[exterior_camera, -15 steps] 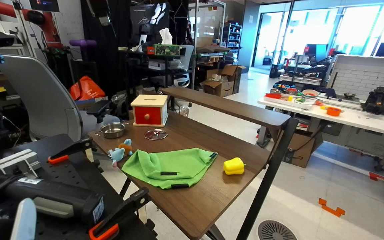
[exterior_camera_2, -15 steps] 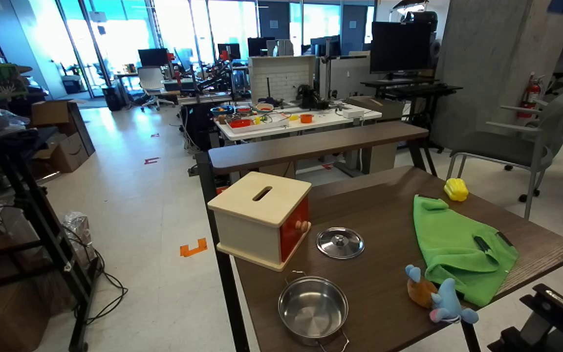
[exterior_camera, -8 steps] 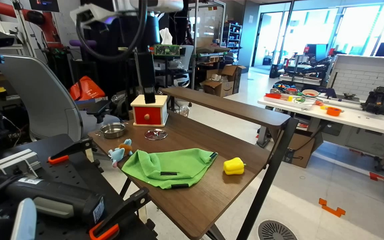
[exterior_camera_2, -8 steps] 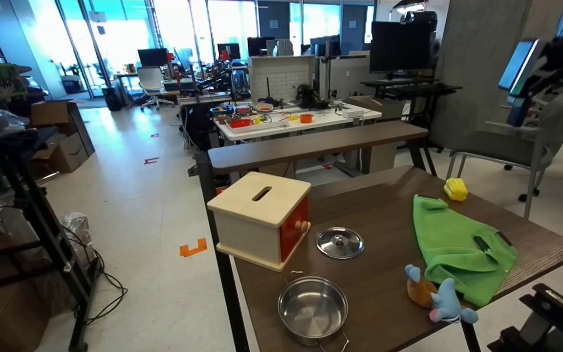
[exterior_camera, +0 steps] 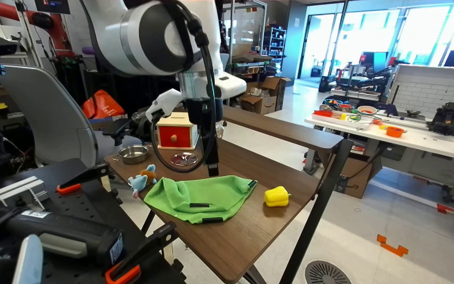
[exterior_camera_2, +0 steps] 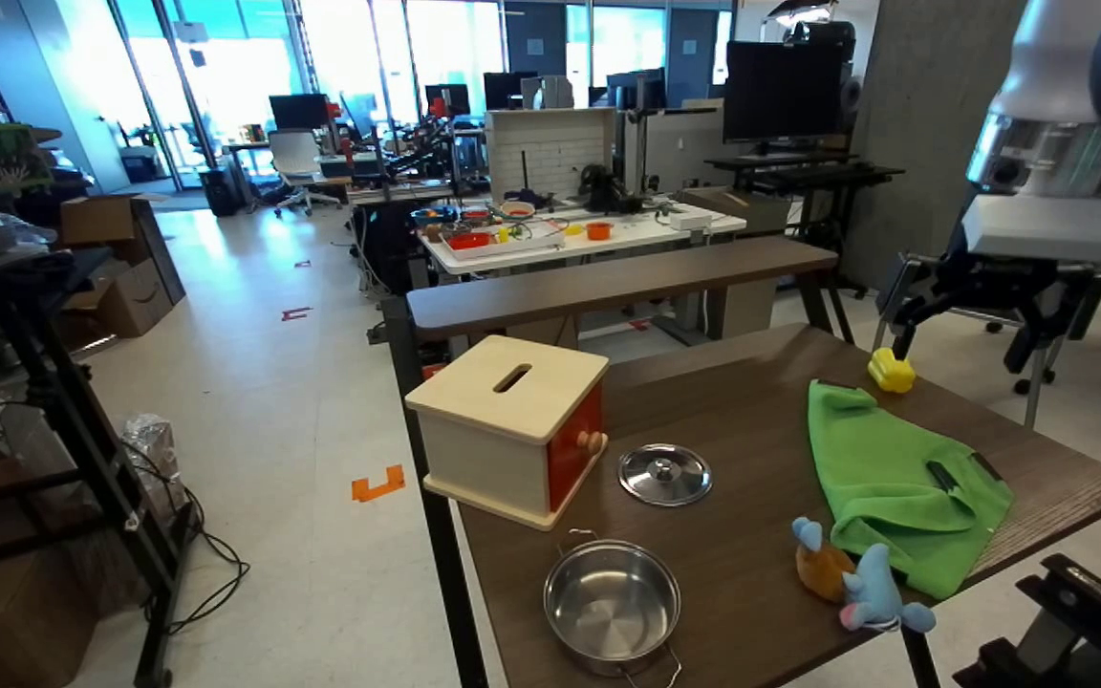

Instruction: Move the green cloth

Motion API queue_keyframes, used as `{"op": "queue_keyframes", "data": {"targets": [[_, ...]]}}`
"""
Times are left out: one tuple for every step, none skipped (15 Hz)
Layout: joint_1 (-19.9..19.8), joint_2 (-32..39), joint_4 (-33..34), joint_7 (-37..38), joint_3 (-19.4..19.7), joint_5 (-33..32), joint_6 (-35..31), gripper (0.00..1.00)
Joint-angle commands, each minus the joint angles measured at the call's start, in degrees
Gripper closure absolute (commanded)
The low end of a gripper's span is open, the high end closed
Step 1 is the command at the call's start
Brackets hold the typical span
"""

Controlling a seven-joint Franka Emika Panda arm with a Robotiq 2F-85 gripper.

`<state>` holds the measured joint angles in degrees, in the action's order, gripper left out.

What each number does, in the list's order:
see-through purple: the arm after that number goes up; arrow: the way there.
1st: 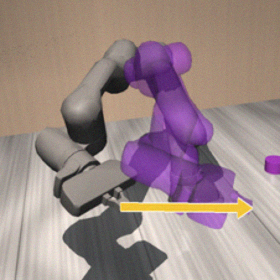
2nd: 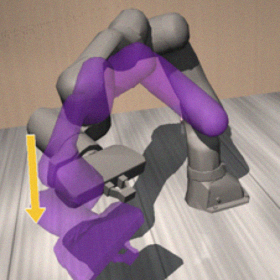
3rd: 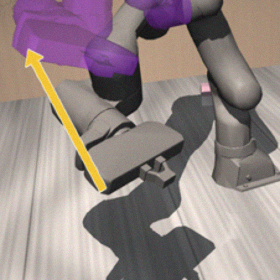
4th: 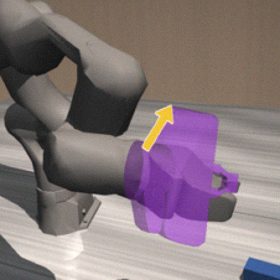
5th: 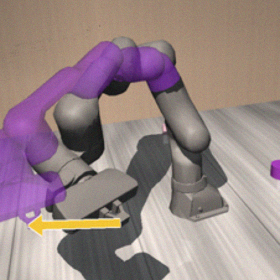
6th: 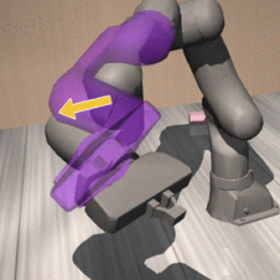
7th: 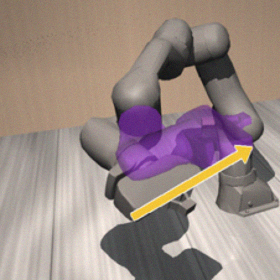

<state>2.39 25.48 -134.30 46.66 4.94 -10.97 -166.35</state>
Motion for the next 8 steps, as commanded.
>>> {"op": "queue_keyframes", "data": {"targets": [[6.81,9.38,5.58,0.75,5.18,4.19,-5.16,0.00],[7.74,11.40,6.67,0.17,5.51,5.84,-5.82,0.00],[8.39,12.96,7.46,-0.33,5.47,7.65,-5.85,0.00],[8.83,14.32,8.25,-0.80,5.28,9.33,-5.69,0.00],[9.05,15.67,9.03,-1.24,4.85,10.90,-5.21,0.00],[9.30,16.69,9.78,-1.61,4.60,12.11,-4.73,0.00],[9.34,17.82,10.77,-2.05,4.30,13.16,-4.17,0.00],[9.43,18.79,11.61,-2.26,4.11,14.11,-3.88,0.00]]}}
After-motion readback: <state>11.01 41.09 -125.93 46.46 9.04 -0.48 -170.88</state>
